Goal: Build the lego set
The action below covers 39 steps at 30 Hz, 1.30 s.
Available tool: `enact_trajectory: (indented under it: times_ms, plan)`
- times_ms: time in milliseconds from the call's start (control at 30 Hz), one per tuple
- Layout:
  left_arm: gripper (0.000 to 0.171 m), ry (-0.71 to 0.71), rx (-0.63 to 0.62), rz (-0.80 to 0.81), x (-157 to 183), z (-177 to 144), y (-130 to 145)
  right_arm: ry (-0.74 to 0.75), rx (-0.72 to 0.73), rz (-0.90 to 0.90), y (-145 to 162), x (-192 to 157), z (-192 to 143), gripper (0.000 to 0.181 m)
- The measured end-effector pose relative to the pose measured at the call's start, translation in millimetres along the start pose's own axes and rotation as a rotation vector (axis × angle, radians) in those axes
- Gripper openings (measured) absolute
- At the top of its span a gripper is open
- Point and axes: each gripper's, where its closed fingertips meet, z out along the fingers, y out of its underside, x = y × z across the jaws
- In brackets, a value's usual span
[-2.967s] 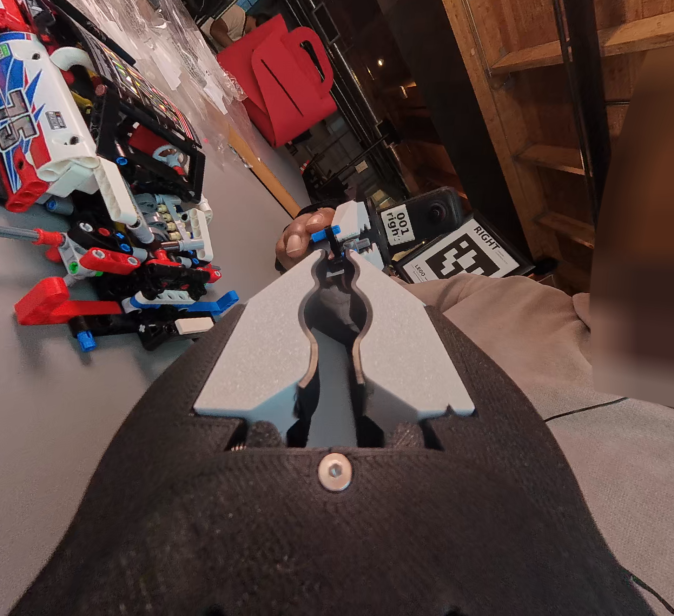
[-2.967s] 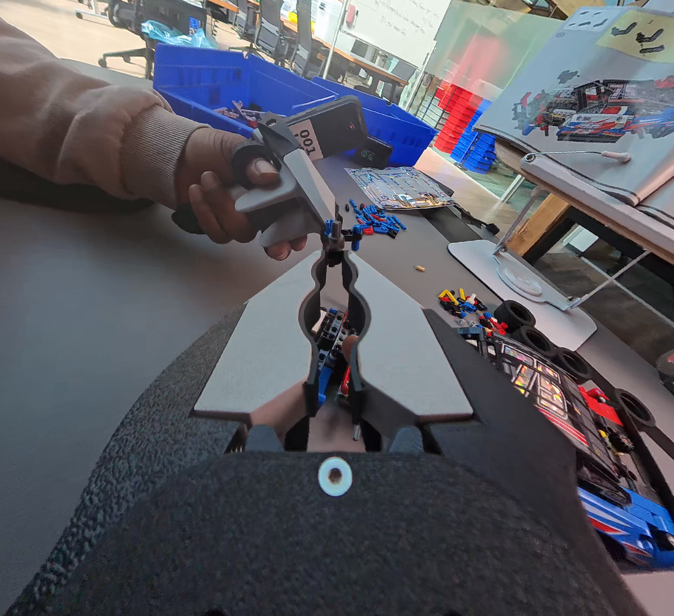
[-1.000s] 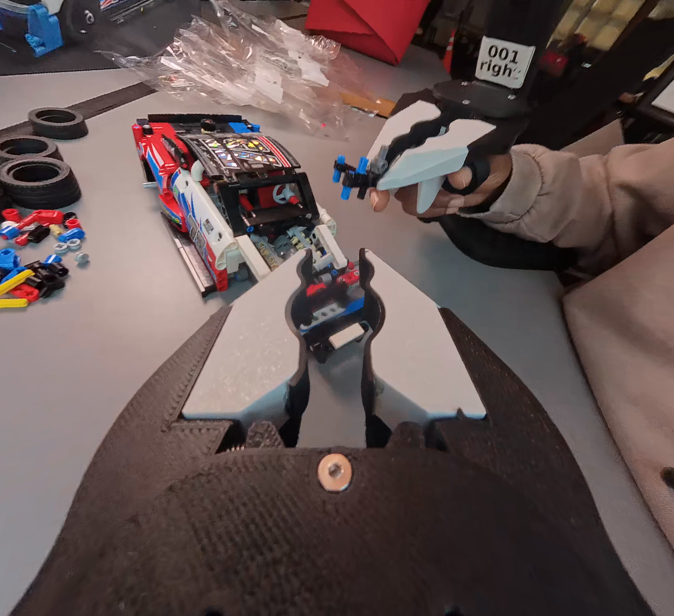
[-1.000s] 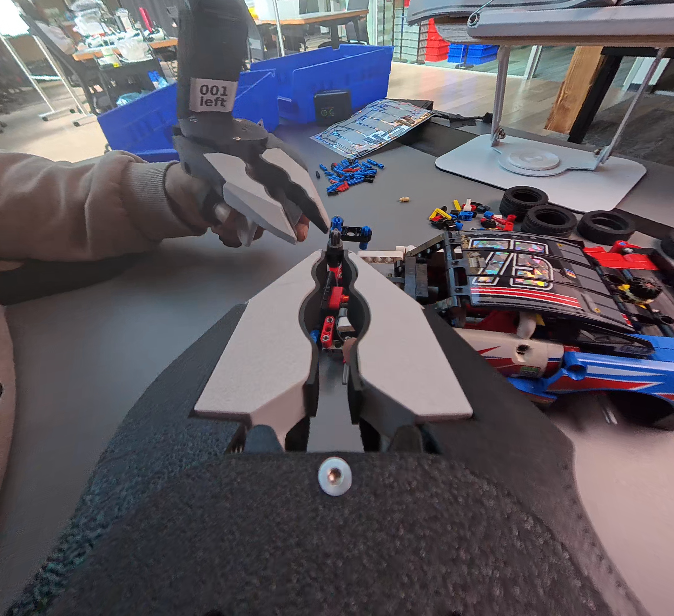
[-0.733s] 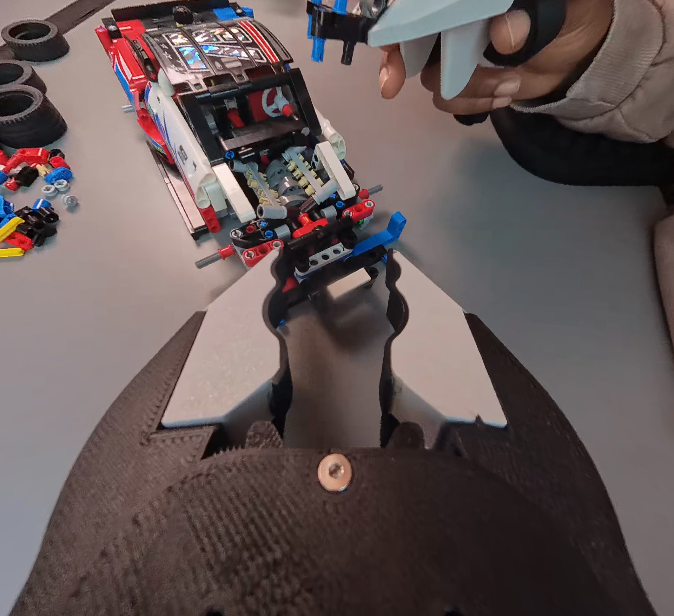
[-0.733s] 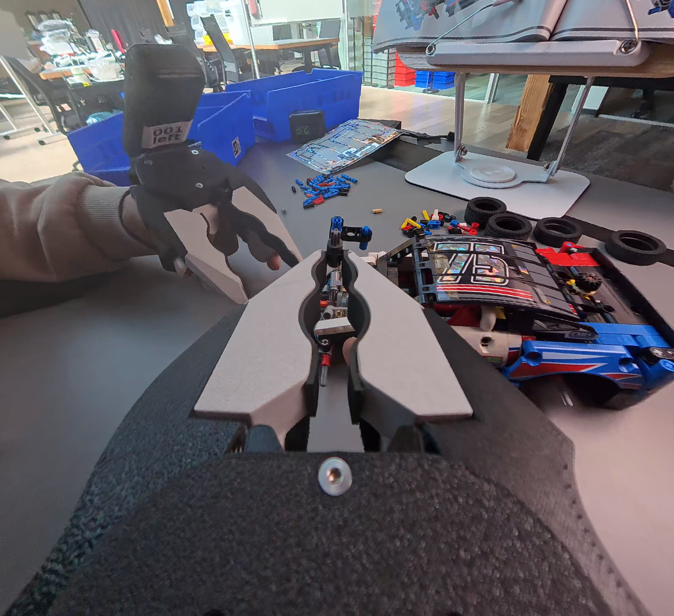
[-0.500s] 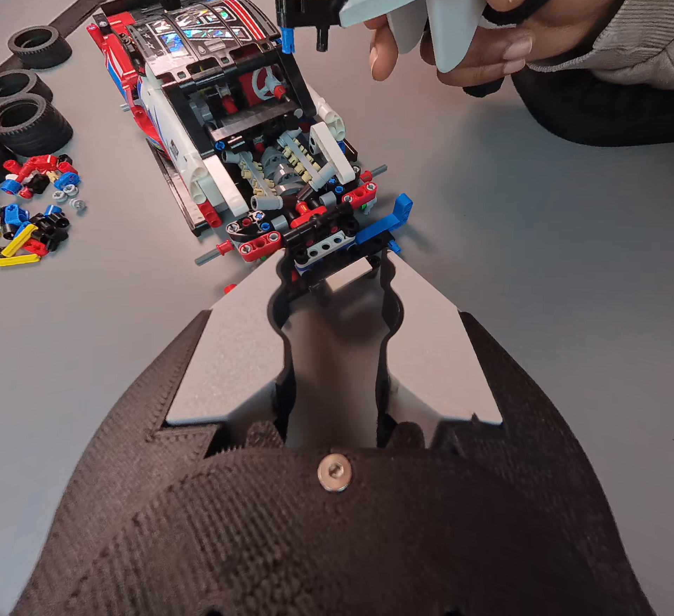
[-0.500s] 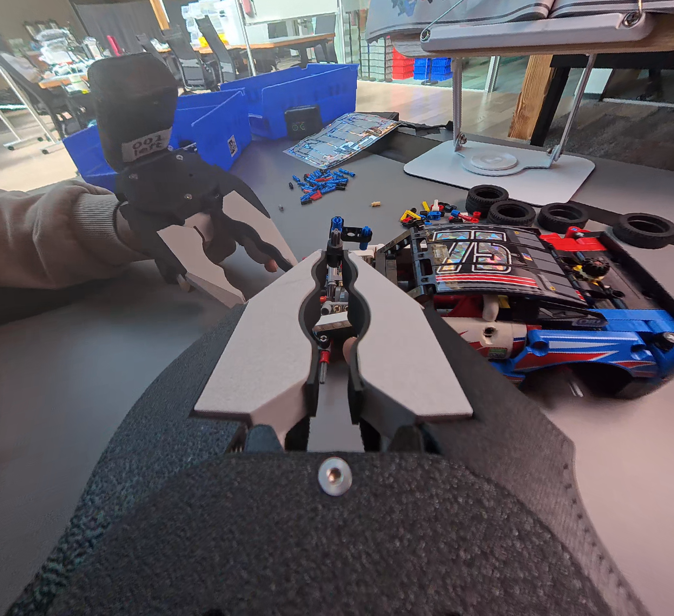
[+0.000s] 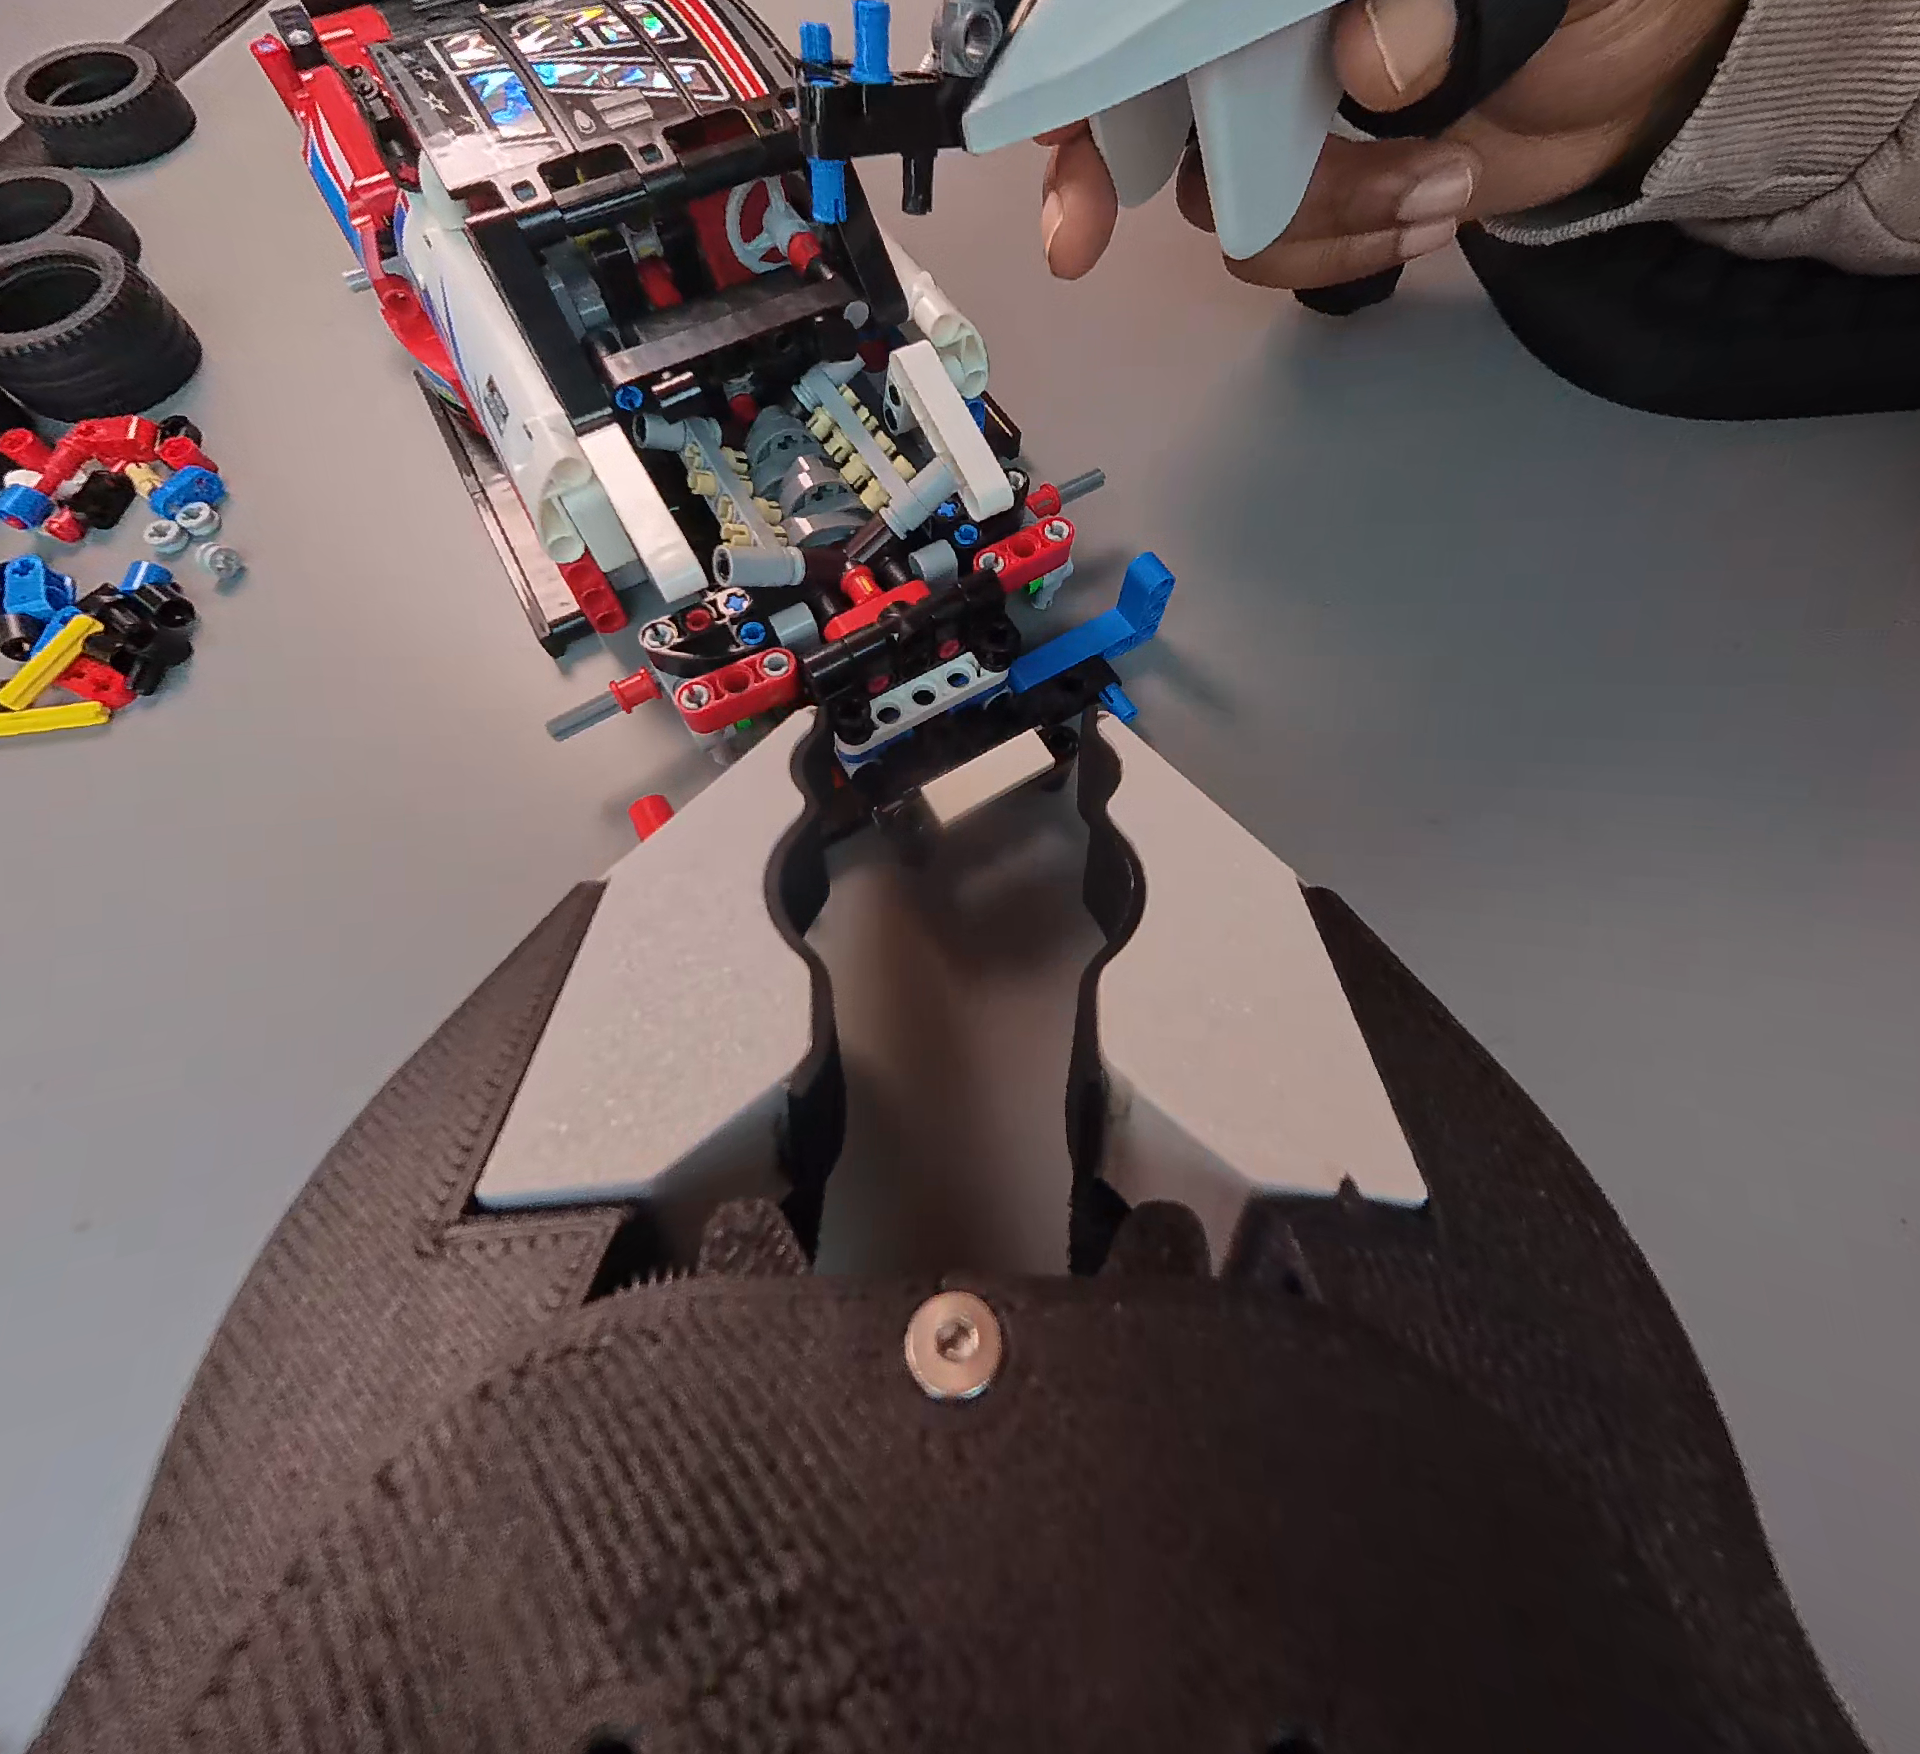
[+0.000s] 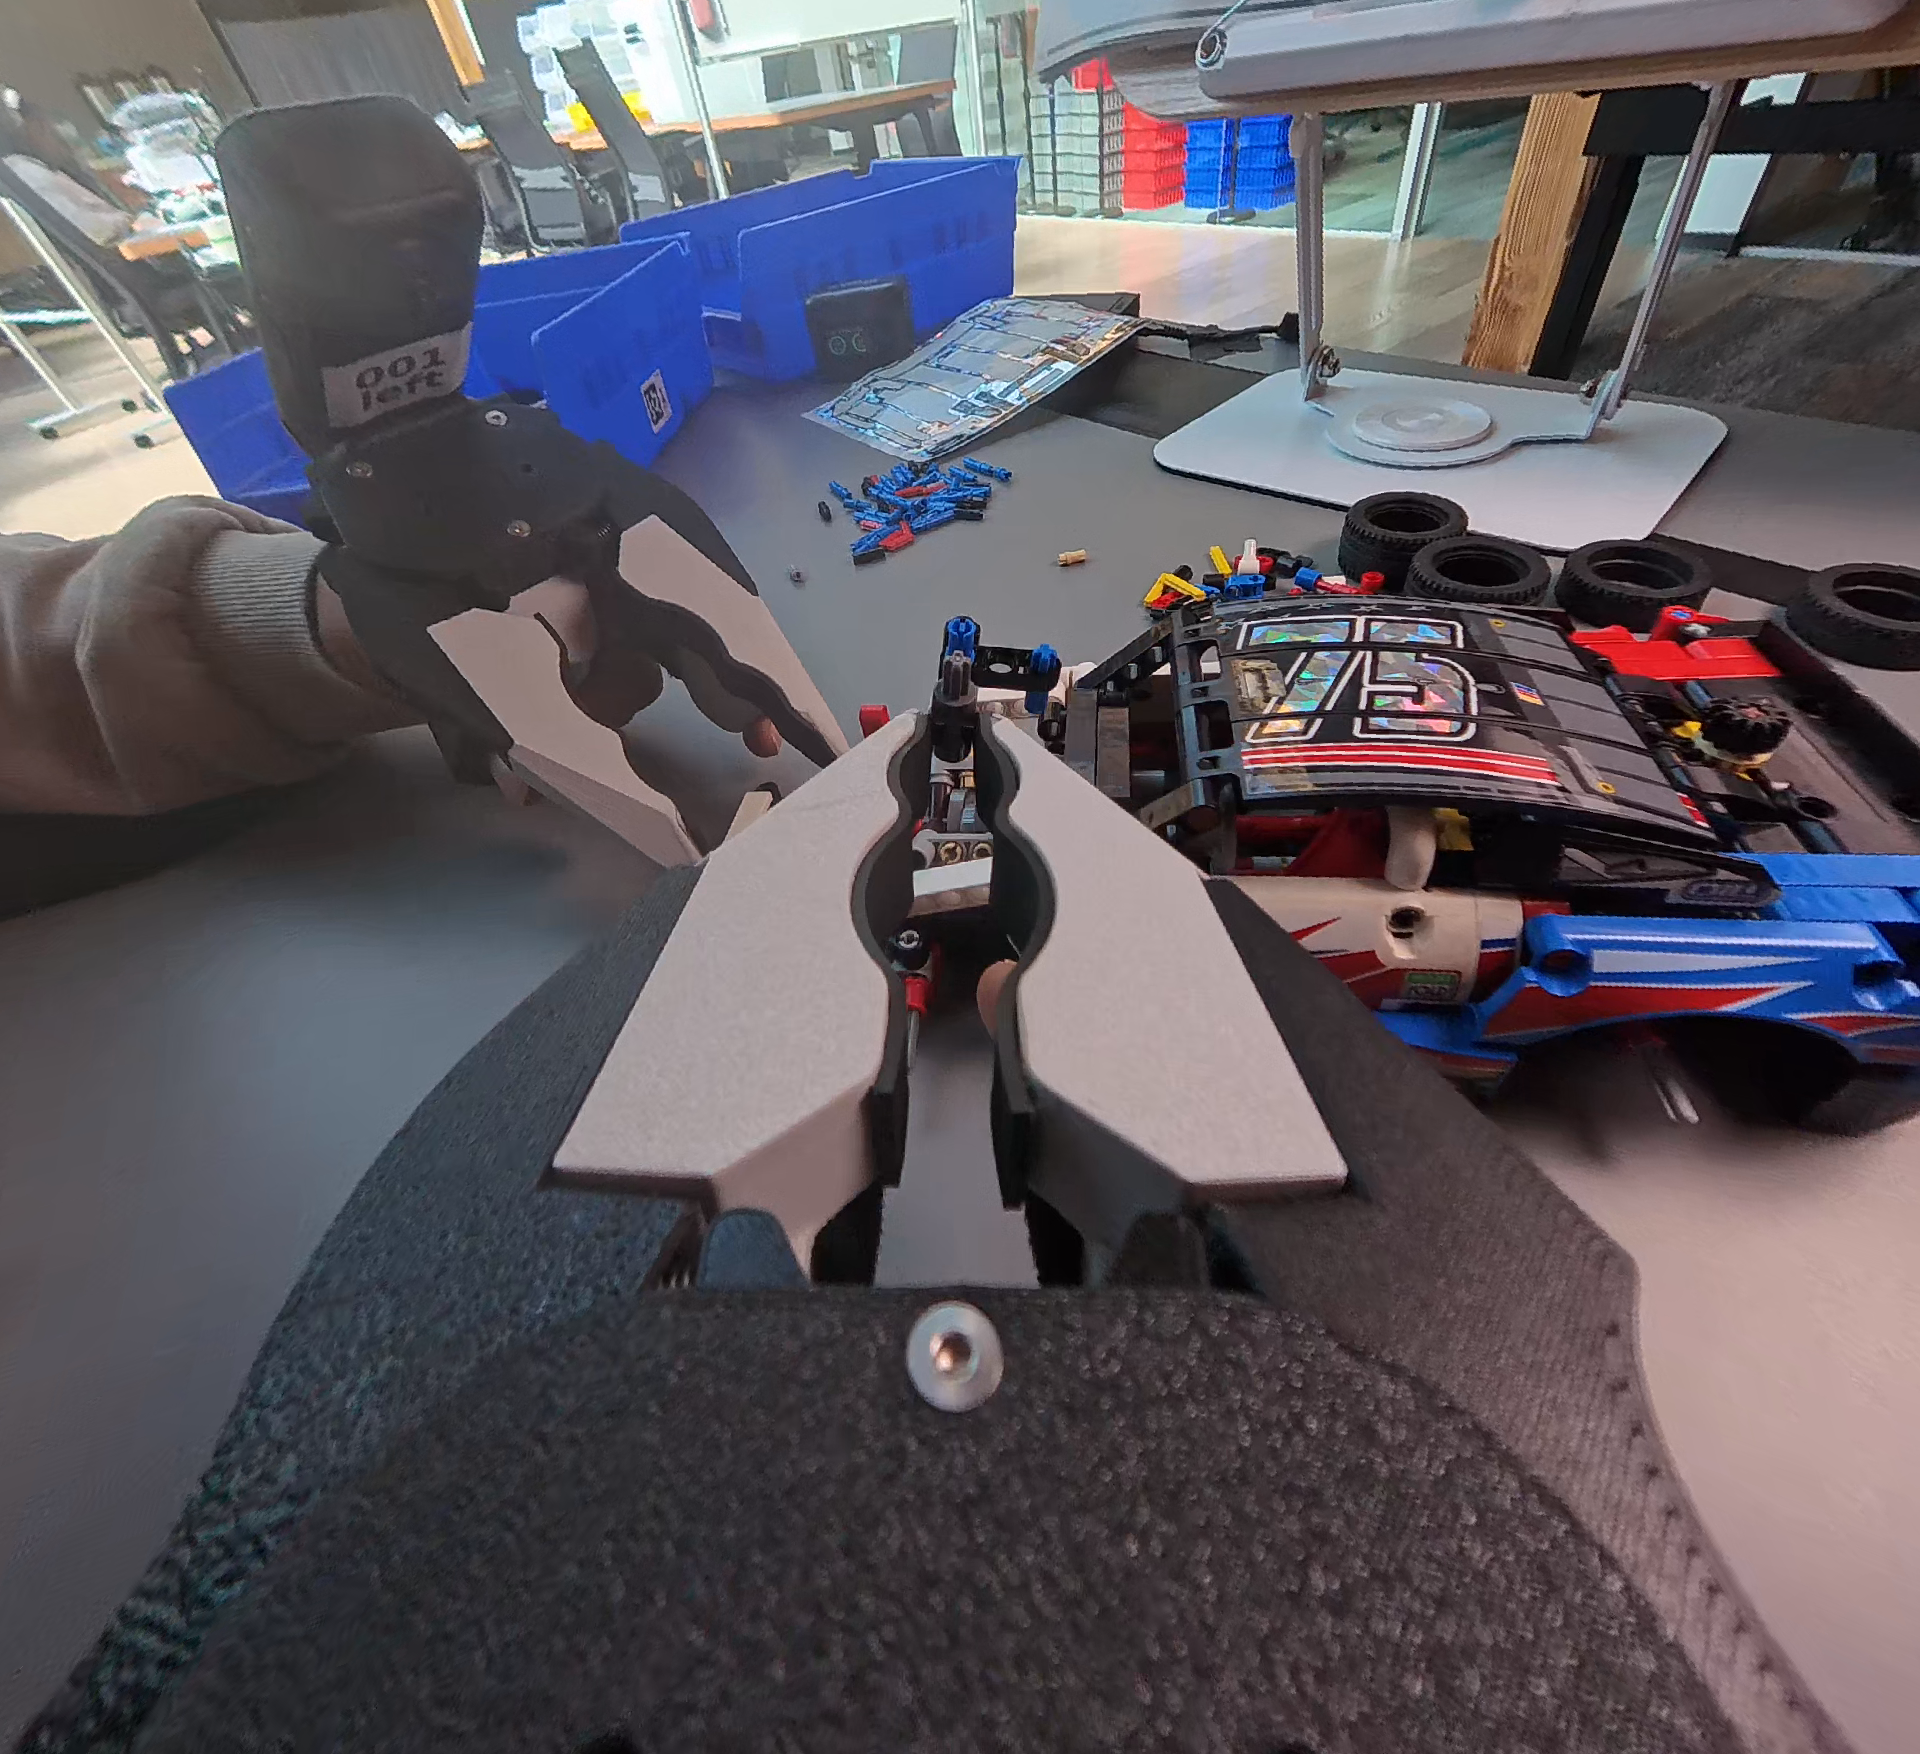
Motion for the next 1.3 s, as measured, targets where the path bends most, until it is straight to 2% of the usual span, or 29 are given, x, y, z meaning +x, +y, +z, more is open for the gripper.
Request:
enact_trajectory:
  times_ms: [133,333,533,800,1133,1300]
  plan:
    - [0.045,0.024,0.009,-0.024,0,-2,0,-0.005,-0.017,-0.002,3,-2,2,0.005]
    - [0.032,0.011,0.066,-0.082,-15,-14,-8,-0.005,-0.071,-0.042,11,-12,5,0.005]
    - [0.022,0.008,0.091,-0.049,-12,-14,-11,-0.013,-0.138,-0.099,21,-27,10,0.005]
    - [0.022,0.010,0.095,-0.043,-11,-12,-11,0.023,-0.190,-0.171,28,-30,12,0.005]
    - [0.023,0.015,0.100,-0.038,-9,-13,-12,0.077,-0.135,-0.128,7,-24,0,0.004]
    - [0.023,0.025,0.096,-0.039,-7,-11,-10,0.052,-0.157,-0.137,16,-34,2,0.004]
